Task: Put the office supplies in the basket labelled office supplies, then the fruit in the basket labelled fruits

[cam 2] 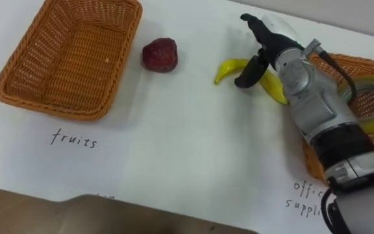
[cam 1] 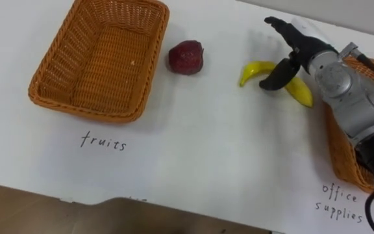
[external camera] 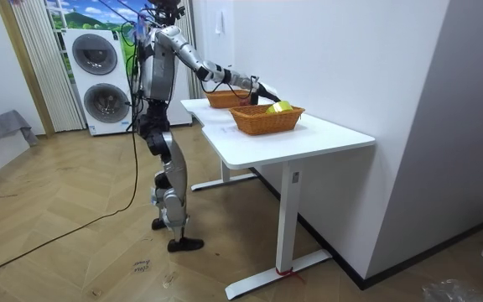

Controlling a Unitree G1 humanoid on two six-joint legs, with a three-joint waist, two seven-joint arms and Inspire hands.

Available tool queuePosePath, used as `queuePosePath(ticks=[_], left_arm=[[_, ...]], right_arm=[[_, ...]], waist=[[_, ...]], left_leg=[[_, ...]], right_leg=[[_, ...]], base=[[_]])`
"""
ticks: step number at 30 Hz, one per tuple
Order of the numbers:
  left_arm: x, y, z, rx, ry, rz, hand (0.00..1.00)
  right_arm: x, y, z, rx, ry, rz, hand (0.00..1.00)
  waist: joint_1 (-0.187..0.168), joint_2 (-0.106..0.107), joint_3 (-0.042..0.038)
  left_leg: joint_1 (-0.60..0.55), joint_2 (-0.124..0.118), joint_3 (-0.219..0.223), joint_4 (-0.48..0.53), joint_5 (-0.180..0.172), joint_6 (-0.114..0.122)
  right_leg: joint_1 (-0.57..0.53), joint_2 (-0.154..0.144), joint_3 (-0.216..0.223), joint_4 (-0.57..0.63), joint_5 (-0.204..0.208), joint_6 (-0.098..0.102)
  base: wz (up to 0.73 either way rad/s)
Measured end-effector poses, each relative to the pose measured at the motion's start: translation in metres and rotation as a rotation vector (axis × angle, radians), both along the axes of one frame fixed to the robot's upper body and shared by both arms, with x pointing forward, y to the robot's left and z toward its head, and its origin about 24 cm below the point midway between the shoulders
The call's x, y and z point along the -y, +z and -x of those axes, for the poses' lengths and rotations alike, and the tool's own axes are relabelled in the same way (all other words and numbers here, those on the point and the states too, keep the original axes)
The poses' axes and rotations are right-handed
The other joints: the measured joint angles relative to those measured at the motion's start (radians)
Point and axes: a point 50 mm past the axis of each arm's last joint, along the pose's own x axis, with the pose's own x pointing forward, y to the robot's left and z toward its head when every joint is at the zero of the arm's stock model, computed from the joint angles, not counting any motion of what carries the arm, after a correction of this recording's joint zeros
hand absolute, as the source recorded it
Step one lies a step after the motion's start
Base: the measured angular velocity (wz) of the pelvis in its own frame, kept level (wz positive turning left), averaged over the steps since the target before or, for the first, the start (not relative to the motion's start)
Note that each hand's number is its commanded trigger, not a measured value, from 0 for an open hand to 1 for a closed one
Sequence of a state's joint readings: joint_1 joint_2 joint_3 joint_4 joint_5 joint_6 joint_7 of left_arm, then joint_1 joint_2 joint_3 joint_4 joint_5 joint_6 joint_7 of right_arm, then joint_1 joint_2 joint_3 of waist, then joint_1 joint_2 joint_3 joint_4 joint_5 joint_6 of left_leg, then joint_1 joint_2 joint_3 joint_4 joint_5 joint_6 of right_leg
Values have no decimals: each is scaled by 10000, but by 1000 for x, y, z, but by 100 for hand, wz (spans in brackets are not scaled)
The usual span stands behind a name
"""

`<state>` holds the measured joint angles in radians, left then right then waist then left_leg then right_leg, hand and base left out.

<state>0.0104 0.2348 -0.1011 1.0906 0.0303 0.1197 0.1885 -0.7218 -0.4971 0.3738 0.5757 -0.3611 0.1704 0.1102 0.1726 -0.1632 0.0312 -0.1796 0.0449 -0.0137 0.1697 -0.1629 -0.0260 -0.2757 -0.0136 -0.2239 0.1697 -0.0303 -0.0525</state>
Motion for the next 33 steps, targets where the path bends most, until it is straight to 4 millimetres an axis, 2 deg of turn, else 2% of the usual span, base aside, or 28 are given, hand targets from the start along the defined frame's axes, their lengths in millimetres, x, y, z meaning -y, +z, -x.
queuePosePath(ticks=[3, 15, 21, 25, 33], left_arm=[[0, 1, -3, 149, -36, 14, 0], [1, 3, -12, 413, 131, 183, 0], [3, 2, -13, 320, 27, 511, 0], [5, 1, -12, 223, 48, 681, 0], [5, 1, -14, 266, 72, 710, 0]], right_arm=[[0, 0, 0, -109, 83, 52, 0], [-2, -2, 0, -442, 347, 352, 0], [-5, -4, 2, -1351, 798, 409, 0], [-1, -15, 4, -2382, 742, 362, 0], [2, -20, 5, -2963, 778, 260, 0]], waist=[[8, -46, -20], [13, -52, -14], [54, -31, -9], [154, 88, 42], [247, 64, 27]], left_leg=[[-2, -30, 10, -11, 9, 15], [-2, -27, 151, -5, 22, 41], [18, -23, 121, -16, 22, 41], [339, -13, 80, -163, 17, 44], [342, -34, 73, -159, 30, 40]], right_leg=[[7, 5, 0, 16, 10, 7], [-21, -7, -1, -3, 17, 24], [17, -8, -21, 11, 20, 28], [332, -3, -74, -1, 13, 37], [338, -15, -116, 5, 12, 37]], base=[[0], [0], [1], [2], [0]])
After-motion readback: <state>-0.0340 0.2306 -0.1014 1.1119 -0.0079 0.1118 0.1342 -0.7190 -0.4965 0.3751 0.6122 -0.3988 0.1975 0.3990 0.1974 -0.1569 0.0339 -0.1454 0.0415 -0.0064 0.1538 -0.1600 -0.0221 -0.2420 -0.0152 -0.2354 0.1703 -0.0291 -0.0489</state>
